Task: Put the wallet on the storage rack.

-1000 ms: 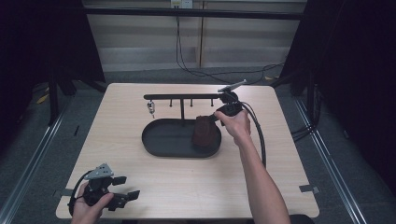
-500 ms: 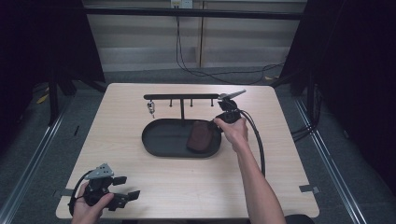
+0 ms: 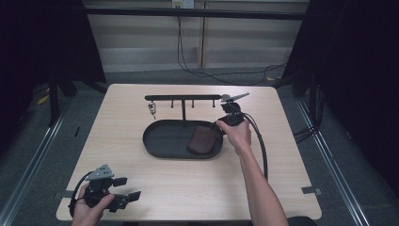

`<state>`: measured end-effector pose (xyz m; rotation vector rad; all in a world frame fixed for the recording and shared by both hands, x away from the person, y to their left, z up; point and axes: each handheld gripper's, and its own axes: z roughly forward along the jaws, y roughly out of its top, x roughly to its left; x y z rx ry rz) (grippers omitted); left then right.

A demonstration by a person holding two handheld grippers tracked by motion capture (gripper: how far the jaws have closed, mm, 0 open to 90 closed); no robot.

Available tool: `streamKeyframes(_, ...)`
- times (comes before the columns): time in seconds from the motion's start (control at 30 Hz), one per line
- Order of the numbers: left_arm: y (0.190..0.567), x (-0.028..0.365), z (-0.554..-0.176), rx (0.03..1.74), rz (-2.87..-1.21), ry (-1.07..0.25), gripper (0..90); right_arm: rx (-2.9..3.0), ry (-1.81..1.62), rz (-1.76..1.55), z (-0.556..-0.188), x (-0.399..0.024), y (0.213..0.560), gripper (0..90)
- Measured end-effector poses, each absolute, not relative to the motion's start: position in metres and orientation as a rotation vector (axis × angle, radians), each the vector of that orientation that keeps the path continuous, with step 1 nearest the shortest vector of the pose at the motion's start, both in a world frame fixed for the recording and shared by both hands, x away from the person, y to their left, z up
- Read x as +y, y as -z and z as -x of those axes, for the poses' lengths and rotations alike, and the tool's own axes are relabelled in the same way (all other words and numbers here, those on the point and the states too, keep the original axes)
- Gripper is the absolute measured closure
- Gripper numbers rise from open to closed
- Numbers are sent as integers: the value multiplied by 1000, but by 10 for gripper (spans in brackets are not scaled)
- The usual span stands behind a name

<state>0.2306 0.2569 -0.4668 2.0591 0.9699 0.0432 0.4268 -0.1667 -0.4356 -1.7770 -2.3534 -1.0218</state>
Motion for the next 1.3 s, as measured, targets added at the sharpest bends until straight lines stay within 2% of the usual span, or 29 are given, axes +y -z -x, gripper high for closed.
streamKeyframes(0.07, 467, 257, -231, 967, -2061, -41, 178, -2360, 1034, 1776, -426, -168, 433, 669)
streamKeyframes(0.27, 467, 257, -231, 969, -2054, -36, 178, -2383, 1086, 1754, -420, -169, 428, 443)
streamKeyframes(0.67, 467, 258, -232, 985, -2038, -29, 178, -2413, 1181, 1725, -400, -174, 424, 193)
streamKeyframes(0.87, 467, 259, -233, 1000, -2025, -35, 178, -2434, 1218, 1717, -388, -185, 416, 174)
streamKeyframes(1.3, 468, 260, -233, 1019, -2018, -39, 178, -2420, 1256, 1758, -354, -223, 420, 170)
